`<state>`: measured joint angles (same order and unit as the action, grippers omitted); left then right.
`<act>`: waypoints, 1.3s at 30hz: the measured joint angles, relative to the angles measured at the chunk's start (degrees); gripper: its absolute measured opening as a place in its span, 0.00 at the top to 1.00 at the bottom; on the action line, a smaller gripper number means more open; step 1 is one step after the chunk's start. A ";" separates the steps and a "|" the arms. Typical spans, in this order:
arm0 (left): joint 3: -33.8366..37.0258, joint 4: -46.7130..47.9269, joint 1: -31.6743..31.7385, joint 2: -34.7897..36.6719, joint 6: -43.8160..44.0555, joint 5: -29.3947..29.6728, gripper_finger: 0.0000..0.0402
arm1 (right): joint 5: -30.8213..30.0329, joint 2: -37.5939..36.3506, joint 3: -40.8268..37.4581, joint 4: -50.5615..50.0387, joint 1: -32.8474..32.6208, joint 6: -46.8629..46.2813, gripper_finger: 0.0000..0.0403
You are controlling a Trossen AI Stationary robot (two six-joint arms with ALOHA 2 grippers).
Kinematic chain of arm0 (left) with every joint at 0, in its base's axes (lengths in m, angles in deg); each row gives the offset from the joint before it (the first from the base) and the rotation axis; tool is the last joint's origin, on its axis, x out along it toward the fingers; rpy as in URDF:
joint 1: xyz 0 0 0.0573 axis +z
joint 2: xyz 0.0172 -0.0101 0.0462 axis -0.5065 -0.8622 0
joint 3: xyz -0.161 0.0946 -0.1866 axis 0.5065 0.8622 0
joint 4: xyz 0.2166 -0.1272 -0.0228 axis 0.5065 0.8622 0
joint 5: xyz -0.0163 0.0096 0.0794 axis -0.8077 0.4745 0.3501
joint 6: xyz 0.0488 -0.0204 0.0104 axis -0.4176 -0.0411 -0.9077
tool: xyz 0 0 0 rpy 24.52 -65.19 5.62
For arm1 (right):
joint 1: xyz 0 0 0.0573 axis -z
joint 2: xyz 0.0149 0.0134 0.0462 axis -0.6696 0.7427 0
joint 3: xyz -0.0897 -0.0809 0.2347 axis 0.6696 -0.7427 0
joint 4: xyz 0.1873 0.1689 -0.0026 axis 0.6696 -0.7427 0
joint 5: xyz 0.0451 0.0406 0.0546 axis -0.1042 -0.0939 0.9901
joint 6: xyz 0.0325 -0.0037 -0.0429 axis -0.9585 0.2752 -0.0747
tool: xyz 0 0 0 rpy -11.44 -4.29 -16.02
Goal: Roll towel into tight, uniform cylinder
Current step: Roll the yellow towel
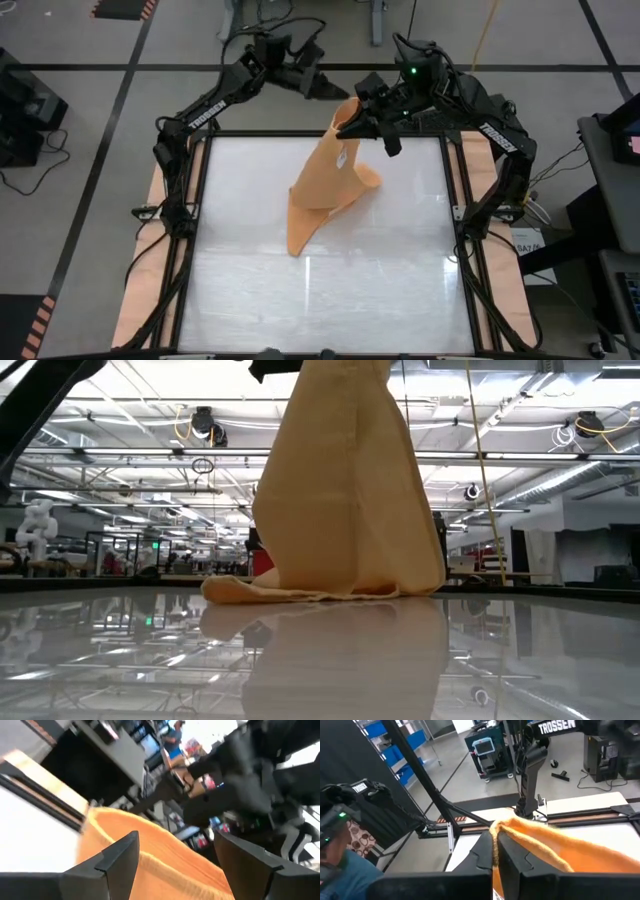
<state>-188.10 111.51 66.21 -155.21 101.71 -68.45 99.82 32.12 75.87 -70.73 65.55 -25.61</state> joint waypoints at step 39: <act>-5.35 32.40 6.99 12.12 -36.19 28.52 0.89 | -17.31 2.88 0.00 18.84 6.27 -20.94 1.00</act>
<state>-193.45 143.92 73.20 -143.09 65.52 -39.93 82.51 35.00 75.87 -51.89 71.82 -46.56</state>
